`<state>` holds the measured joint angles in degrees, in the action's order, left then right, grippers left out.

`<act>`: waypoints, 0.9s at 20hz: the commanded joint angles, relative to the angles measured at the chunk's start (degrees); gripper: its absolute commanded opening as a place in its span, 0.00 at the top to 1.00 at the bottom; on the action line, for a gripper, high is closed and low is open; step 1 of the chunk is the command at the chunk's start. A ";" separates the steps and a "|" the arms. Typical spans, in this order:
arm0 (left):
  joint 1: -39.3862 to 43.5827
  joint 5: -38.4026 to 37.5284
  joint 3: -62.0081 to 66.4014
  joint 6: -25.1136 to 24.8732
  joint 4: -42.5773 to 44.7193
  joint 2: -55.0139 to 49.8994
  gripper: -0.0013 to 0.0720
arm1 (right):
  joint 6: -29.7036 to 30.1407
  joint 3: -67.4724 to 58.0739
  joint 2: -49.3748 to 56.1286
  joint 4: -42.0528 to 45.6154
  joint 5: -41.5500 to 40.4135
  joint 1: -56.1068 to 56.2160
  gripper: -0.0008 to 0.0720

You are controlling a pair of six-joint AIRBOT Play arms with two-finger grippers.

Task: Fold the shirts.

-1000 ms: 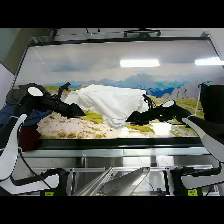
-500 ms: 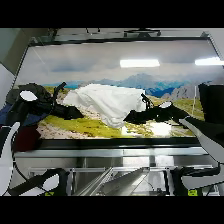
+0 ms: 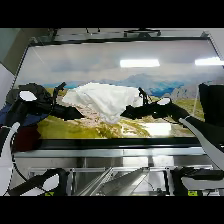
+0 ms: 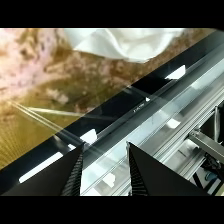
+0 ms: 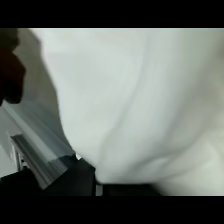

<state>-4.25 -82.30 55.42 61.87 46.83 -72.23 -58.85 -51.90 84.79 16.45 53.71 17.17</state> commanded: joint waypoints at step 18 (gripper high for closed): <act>5.57 17.33 -0.02 -0.31 -0.44 0.02 0.50 | 3.78 -49.11 30.64 2.10 -15.21 -23.17 0.46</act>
<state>-0.99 -69.28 55.42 61.45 46.44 -72.23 -55.24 -99.96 113.45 17.93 36.14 -4.21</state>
